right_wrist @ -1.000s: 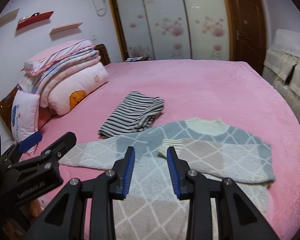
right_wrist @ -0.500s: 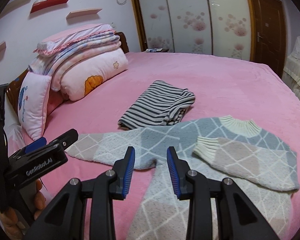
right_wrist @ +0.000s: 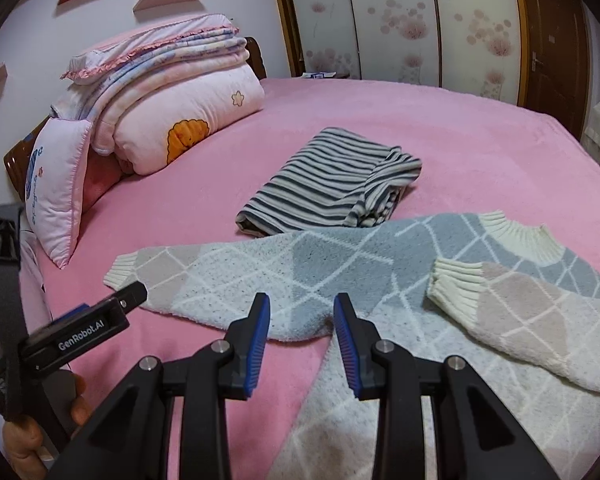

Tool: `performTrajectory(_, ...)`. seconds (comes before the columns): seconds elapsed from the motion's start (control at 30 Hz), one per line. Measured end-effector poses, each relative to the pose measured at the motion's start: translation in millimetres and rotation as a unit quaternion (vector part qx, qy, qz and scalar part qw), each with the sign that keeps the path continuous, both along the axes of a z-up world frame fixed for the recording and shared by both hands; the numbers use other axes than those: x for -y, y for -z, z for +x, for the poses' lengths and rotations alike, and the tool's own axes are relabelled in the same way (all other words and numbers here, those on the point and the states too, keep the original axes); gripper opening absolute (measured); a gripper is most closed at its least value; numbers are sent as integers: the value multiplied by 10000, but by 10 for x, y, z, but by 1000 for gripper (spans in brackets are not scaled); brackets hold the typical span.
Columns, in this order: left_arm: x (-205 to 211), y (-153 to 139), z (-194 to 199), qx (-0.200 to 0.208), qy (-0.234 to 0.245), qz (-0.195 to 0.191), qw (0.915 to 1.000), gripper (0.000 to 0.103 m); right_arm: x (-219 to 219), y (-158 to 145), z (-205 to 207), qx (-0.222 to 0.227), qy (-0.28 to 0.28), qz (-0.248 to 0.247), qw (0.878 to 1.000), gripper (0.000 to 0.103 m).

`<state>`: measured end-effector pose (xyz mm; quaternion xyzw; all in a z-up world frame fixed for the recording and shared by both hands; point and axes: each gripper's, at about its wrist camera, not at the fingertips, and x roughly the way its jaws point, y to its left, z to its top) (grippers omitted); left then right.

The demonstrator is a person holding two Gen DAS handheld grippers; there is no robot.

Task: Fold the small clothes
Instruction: 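Grasp the other sleeve cuff with the left tool and lift it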

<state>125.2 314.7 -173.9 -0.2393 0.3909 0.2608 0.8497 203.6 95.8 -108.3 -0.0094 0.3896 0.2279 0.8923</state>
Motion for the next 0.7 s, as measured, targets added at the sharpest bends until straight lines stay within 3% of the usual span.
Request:
performTrajectory(0.17,-371,325,-4,44,-692,-459,9965,102,-90,186,104,-191,-78,77,9998,33)
performTrajectory(0.37,-915,726,-35,419,-1598,-1473,9752,101,-145,311,135,-234,-200,30,9995,33)
performTrajectory(0.43,-965,751,-31,570,-1740,-1487,9718,101,-171,348,158,-258,-248,23,9994,33)
performTrajectory(0.57,-933,766,63,563,-1802,-1280,9736,99,-274,406,199,-283,-373,-32,9989,33)
performTrajectory(0.67,-893,805,164,426,-1848,-1096,9757,71,-342,433,206,-324,-458,3,9984,33)
performTrajectory(0.7,-916,809,195,403,-1855,-1061,9761,55,-356,442,197,-333,-483,14,9983,33)
